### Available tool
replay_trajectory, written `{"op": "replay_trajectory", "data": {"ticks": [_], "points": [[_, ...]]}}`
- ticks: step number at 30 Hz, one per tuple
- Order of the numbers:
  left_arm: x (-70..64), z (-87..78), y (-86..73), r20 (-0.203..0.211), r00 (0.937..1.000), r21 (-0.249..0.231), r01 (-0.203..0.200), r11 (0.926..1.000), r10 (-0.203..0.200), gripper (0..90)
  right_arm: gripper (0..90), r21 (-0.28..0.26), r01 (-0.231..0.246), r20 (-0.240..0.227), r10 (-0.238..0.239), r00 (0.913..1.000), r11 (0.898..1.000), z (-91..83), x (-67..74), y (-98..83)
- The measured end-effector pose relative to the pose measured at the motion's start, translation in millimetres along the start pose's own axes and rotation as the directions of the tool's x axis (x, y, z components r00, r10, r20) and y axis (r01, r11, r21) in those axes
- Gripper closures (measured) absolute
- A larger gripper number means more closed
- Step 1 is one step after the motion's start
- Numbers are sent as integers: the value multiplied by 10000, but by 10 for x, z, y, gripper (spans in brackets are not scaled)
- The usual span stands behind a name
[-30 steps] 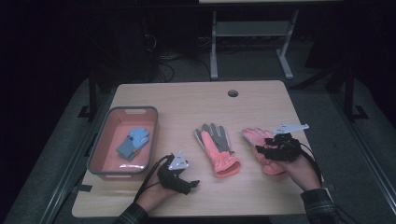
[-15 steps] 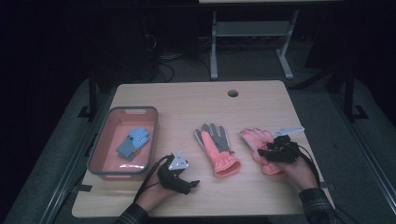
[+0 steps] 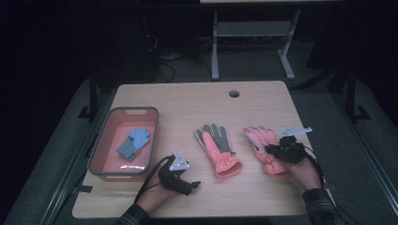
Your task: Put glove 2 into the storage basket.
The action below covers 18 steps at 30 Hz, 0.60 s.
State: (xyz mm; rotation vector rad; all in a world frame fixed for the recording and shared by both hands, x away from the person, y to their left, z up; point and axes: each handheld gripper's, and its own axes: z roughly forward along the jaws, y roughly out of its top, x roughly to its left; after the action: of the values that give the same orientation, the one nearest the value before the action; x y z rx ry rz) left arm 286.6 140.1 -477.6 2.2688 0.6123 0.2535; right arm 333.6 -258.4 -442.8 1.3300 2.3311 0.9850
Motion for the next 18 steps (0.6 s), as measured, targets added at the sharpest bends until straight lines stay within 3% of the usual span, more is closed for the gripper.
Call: {"op": "replay_trajectory", "data": {"ticks": [14, 15, 18], "points": [[2, 3, 3, 5, 10000, 13, 15, 10000, -15, 129, 847, -705, -388, -372, 363, 9987, 9968, -265, 58, 232], [12, 0, 6, -49, 9999, 22, -143, 9999, 143, 129, 847, -734, -410, -398, 382, 9985, 9965, -283, 69, 256], [4, 4, 5, 1, 10000, 13, 10, 10000, -10, 129, 847, -847, -418, -492, 377, 9981, 9955, -321, 111, 330]]}}
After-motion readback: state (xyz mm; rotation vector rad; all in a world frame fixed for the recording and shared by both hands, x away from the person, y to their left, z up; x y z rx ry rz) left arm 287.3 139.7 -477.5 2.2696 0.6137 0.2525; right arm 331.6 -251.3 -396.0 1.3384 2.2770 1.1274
